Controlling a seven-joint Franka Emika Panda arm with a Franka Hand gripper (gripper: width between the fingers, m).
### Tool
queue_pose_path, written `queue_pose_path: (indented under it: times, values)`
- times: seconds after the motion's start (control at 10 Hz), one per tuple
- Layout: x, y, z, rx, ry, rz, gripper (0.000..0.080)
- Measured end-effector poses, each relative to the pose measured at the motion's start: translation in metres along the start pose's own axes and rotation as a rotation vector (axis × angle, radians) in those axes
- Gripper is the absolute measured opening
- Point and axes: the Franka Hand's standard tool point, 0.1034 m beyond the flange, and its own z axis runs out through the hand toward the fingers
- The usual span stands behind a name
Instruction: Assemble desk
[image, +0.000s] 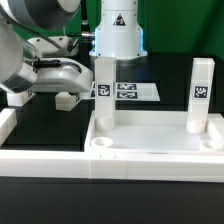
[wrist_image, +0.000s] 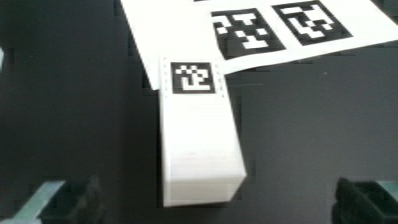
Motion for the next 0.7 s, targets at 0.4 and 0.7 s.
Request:
queue_pose_path:
  times: [0.4,0.7]
  values:
    - [0.001,0.005,0.017,0.003,-0.041,0.033,0.0649]
    - [-0.002,0.007,0.026,0.011,-0.109,0.037,0.0649]
